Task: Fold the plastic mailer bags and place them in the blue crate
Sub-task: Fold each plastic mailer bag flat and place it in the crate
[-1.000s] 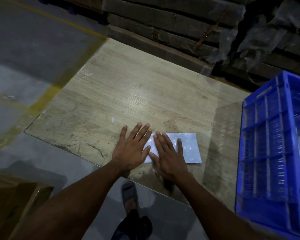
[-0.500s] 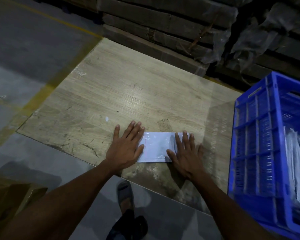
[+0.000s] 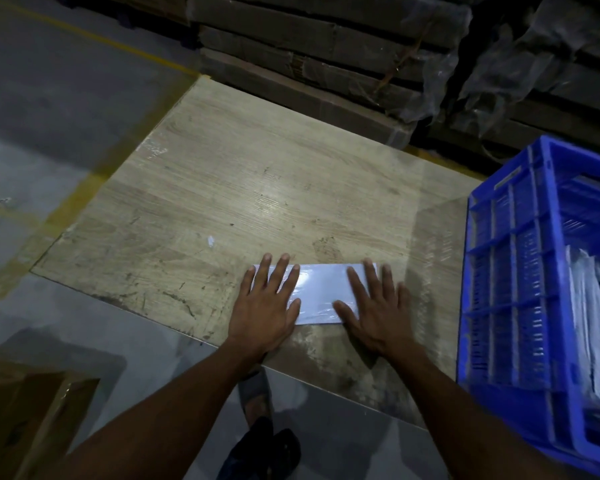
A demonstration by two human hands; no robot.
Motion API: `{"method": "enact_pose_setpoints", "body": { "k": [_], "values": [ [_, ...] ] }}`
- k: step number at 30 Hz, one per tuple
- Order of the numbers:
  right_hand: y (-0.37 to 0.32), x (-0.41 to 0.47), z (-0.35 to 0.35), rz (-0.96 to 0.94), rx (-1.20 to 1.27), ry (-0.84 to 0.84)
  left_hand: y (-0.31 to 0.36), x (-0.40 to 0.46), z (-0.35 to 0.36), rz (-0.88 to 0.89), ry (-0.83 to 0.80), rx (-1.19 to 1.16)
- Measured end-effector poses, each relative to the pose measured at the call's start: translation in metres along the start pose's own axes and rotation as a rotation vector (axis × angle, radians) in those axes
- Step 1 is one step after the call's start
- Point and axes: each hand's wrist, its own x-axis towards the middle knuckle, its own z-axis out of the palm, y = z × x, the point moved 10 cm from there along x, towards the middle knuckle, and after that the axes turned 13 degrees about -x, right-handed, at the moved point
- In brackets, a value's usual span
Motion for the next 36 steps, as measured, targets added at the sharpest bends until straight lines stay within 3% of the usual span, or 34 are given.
{"method": "enact_pose_setpoints", "body": {
  "k": [3,10,16,25,33,36],
  "values": [
    [0.008,-0.005,0.002,-0.006,-0.013,-0.065,-0.006,-0.005,0.000,0.004,0.012,0.003],
    [-0.058,0.004,-0.014,-0.225,-0.063,0.078,-0.006,-0.002,0.003,0.002,-0.002,0.028],
    [-0.040,-0.003,-0.006,-0.115,0.012,0.036,-0.005,-0.001,0.003,0.013,-0.005,0.031],
    [-0.067,-0.035,-0.040,-0.247,-0.081,0.444,-0.002,0.028,0.005,0.265,-0.116,0.039],
    [-0.058,-0.030,-0.076,-0.212,0.076,0.477,-0.004,0.017,-0.013,0.348,-0.059,-0.058],
    [-0.073,-0.051,-0.084,-0.344,-0.051,0.477,-0.008,0.027,-0.010,0.314,-0.093,-0.102]
  ]
}}
